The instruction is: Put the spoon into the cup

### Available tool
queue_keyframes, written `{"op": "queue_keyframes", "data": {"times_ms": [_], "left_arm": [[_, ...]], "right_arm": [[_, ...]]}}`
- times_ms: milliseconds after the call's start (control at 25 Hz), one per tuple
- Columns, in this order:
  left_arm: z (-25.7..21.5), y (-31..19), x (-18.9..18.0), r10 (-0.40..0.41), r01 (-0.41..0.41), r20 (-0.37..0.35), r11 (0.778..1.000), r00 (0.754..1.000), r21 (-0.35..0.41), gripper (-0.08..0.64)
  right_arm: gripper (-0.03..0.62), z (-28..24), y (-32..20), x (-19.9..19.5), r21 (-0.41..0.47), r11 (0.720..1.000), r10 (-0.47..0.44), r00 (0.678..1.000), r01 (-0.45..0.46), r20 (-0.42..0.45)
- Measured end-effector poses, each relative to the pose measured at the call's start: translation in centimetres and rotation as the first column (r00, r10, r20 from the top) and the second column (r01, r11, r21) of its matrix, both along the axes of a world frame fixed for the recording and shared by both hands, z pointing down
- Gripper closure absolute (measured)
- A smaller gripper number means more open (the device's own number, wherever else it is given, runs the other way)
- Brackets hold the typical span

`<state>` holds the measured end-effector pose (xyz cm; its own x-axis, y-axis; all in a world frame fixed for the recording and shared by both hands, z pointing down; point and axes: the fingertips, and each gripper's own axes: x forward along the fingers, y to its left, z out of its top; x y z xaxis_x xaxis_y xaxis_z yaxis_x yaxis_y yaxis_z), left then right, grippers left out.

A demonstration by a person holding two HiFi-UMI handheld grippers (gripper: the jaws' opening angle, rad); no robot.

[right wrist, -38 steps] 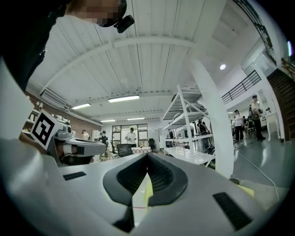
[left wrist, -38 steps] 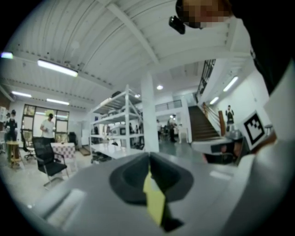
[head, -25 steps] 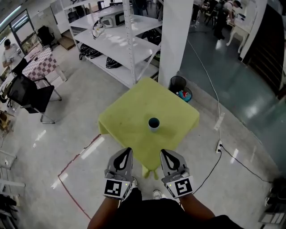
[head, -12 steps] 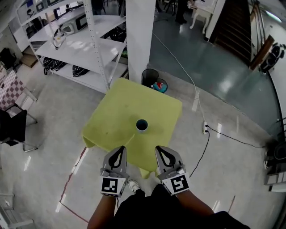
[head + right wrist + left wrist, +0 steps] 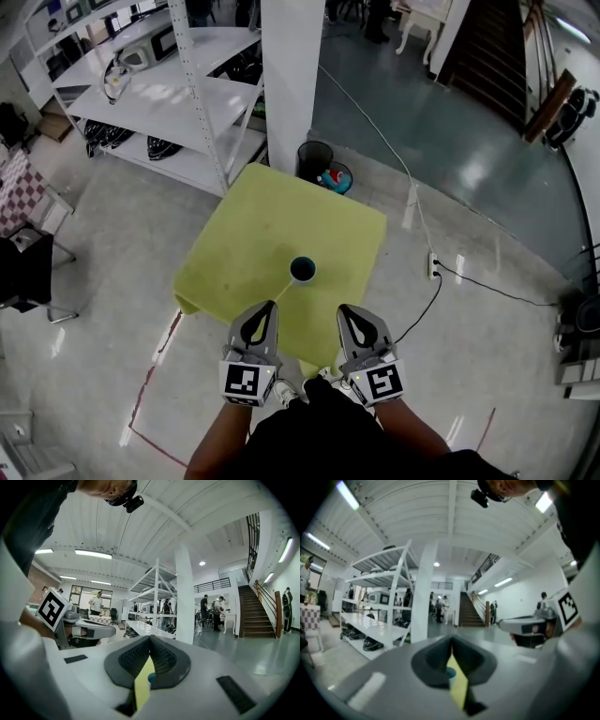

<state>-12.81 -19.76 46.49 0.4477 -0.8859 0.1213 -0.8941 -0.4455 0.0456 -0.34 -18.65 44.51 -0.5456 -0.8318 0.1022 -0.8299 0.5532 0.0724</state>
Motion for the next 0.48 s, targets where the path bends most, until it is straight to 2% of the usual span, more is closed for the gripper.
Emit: {"op": "queue_keyframes", "data": {"times_ms": [480], "left_arm": [[4.4, -4.7, 2.2, -0.013, 0.017, 0.044, 0.996, 0.999, -0.091, 0.549]], "right_arm": [[0.586, 4.5, -5.6, 0.9, -0.060, 0.997, -0.042, 0.999, 0.043, 0.016]]}}
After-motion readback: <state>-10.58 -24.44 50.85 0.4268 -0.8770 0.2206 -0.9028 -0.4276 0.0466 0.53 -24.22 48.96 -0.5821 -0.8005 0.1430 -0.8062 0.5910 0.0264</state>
